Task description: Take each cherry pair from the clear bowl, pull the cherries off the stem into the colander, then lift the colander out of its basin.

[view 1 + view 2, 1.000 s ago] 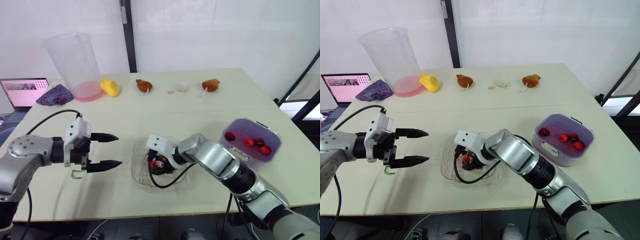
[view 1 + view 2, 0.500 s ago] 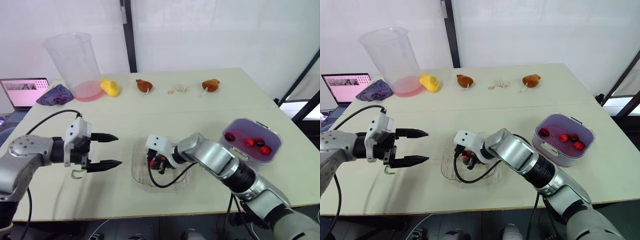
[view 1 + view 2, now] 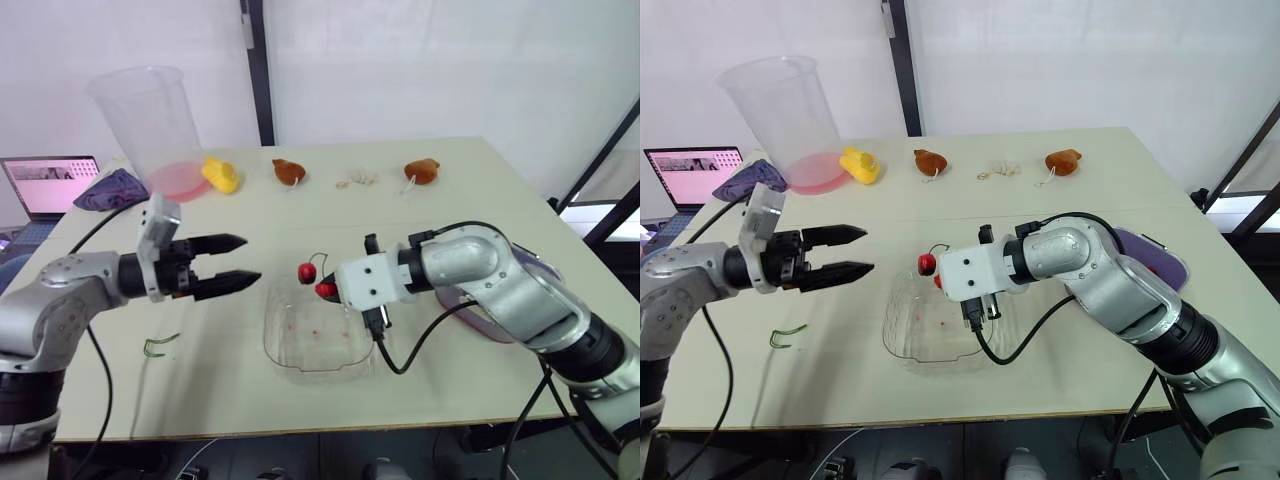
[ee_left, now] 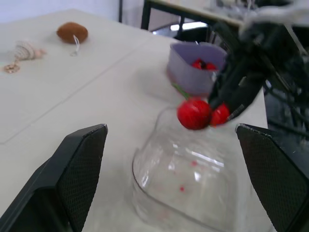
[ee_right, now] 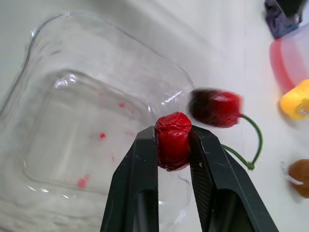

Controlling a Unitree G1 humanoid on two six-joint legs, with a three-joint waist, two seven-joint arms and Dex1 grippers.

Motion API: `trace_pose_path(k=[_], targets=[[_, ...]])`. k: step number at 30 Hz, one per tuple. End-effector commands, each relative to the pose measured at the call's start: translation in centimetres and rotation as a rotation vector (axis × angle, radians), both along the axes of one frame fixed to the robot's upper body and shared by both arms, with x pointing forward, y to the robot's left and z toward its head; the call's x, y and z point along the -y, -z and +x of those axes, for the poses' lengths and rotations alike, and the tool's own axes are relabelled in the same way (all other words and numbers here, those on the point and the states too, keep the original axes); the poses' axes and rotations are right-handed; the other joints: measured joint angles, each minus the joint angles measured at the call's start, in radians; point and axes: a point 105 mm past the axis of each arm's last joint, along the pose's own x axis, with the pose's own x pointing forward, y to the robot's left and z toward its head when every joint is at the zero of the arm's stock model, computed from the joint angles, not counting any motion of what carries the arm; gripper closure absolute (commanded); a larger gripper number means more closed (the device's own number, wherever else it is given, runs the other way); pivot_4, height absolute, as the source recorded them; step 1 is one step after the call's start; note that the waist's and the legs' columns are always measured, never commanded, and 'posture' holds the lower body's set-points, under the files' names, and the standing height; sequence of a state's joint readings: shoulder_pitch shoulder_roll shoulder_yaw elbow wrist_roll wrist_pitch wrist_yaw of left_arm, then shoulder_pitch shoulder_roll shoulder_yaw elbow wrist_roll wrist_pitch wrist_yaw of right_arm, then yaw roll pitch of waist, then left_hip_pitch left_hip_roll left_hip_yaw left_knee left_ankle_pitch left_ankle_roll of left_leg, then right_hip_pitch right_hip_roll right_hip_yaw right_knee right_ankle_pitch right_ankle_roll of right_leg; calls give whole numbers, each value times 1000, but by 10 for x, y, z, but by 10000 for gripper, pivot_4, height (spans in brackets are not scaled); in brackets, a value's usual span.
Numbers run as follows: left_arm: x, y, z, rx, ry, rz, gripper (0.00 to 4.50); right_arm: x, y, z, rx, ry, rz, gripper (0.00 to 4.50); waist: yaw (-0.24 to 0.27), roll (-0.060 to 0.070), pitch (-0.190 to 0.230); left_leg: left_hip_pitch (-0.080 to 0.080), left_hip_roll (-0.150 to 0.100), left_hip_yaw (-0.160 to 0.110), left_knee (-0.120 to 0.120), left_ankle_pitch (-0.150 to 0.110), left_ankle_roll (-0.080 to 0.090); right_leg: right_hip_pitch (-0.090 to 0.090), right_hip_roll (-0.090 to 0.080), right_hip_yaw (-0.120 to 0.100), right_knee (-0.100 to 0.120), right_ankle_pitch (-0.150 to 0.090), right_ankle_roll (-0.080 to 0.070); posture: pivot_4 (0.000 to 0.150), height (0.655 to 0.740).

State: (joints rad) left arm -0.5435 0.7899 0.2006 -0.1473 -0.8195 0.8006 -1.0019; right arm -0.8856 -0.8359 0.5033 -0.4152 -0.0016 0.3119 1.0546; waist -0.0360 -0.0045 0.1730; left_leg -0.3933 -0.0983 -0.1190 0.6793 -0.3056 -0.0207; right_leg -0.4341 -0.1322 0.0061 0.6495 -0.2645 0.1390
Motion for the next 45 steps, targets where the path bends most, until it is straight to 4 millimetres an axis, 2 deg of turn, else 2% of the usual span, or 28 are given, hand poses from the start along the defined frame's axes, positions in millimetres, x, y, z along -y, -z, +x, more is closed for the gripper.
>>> trace_pose_path(k=[1,4,6,9,12,17,20,23,26,37,40,42,43,45], targets=[[8,-13,4,-40,20,-58,0,-8,-17,5,350,-107,-61,36122,-1,0,0,0,0,0,0,0,0,0,0,0,0,0,0,1500,7400],[19,-23,6,-78,74,-110,0,-11,-13,8,564,-211,-147,36122,-3,0,0,0,-1,0,0,0,0,-1,0,0,0,0,0,1500,7400],[27,-22,13,-85,67,-79,0,-11,-11,9,629,-246,-174,36122,-3,0,0,0,-1,0,0,0,0,-1,0,0,0,0,0,1500,7400],[33,-21,17,-95,64,-58,0,-11,-9,11,671,-274,-196,36122,-4,0,0,0,-1,0,0,0,0,0,0,0,0,0,0,1500,7400],[48,-26,14,-102,139,-80,0,-14,-7,10,735,-318,-216,36122,-5,0,0,0,-1,0,0,0,0,0,0,0,0,0,0,1500,7400],[60,-14,16,-112,154,1,0,-17,-7,11,770,-339,-232,36122,-6,0,0,0,-1,0,0,0,0,0,0,0,0,0,0,1500,7400],[60,-8,19,-97,133,67,0,-21,-7,8,765,-339,-227,36122,-6,0,0,0,-1,0,0,0,0,0,0,0,0,0,0,1500,7400],[58,-10,19,-92,130,73,8659,-22,-7,6,759,-334,-220,36658,-6,0,0,0,-1,0,0,0,0,0,1,0,0,0,0,1500,7400],[57,-12,16,-91,144,62,23405,-23,-5,5,746,-328,-219,36658,-5,0,0,0,-1,0,0,0,0,0,0,0,0,0,0,1500,7400],[55,-14,18,-91,137,51,23405,-23,-4,2,735,-327,-221,36658,-5,0,0,0,-1,0,1,0,0,0,0,0,0,0,0,1500,7400],[53,-11,19,-94,134,69,32529,-22,-4,2,734,-327,-222,36658,-5,0,0,0,-1,0,1,0,0,0,0,0,0,0,0,1500,7400],[52,-7,17,-98,140,95,42068,-22,-4,2,731,-326,-221,36658,-6,0,0,0,-1,0,1,0,0,0,0,0,0,0,0,1500,7400],[52,-5,16,-99,144,107,44499,-22,-4,2,729,-326,-222,36658,-6,0,0,0,-1,0,1,0,0,0,0,0,0,0,0,1500,7400],[52,-4,16,-92,152,108,44499,-22,-4,2,727,-325,-221,36658,-5,0,0,0,-1,0,1,0,0,0,0,0,0,0,0,1500,7400]])
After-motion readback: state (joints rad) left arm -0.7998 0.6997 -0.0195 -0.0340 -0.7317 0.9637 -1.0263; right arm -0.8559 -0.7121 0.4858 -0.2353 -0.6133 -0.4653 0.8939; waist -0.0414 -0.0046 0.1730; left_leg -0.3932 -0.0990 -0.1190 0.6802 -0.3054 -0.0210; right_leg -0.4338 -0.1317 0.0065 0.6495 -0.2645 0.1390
